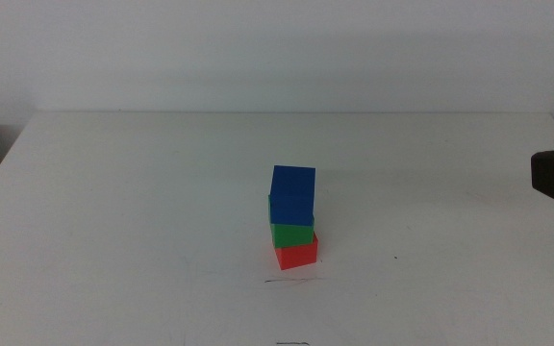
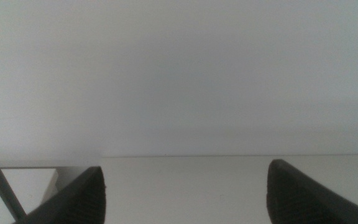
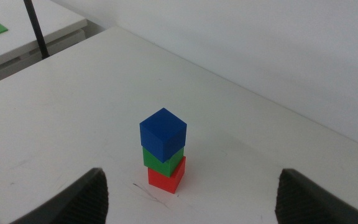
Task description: Stack red cubes first, then green, then blue cubes in a specific spot.
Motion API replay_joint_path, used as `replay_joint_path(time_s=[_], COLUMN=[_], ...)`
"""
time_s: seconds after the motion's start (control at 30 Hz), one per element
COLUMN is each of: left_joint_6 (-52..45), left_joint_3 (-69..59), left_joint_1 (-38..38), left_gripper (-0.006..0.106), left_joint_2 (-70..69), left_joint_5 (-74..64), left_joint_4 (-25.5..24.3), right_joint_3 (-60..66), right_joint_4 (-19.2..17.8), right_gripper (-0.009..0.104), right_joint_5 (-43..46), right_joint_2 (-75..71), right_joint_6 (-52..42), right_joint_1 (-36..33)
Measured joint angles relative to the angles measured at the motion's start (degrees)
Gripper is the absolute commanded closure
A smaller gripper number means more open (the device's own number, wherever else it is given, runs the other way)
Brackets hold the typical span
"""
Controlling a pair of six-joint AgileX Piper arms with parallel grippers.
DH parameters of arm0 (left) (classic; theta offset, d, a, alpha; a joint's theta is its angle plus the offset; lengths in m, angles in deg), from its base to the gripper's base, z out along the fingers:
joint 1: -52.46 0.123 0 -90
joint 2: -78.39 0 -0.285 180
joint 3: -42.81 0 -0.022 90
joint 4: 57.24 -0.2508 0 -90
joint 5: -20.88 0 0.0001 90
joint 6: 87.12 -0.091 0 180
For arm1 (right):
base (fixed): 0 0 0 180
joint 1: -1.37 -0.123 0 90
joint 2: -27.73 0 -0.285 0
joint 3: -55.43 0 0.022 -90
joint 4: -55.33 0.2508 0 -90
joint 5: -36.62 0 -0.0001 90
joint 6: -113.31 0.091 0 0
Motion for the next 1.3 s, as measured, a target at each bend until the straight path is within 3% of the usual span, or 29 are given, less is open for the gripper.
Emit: replay_joint_path(time_s=[0.33,0.73,0.87,1.07,1.3], left_joint_6=[0.0,0.0,0.0,0.0,0.0], left_joint_3=[-14.6,-44.9,-52.9,-63.0,-68.5], left_joint_1=[0.0,-3.4,-3.4,-3.4,-3.4], left_gripper=[0.015,0.015,0.015,0.015,0.015], left_joint_2=[-8.5,-33.1,-40.2,-46.8,-47.1], left_joint_5=[7.5,19.4,20.9,24.9,26.8], left_joint_4=[0.1,-0.5,-0.7,-0.7,-0.7], right_joint_3=[5.6,36.7,43.3,50.9,56.5], right_joint_4=[-0.2,1.0,3.5,7.9,9.4], right_gripper=[0.009,0.009,0.009,0.009,0.009], right_joint_5=[2.1,15.1,17.0,18.6,20.6], right_joint_2=[-2.6,-26.7,-34.8,-40.5,-40.8], right_joint_6=[0.0,0.0,0.0,0.0,0.0], right_joint_1=[2.0,25.6,31.6,38.2,41.8])
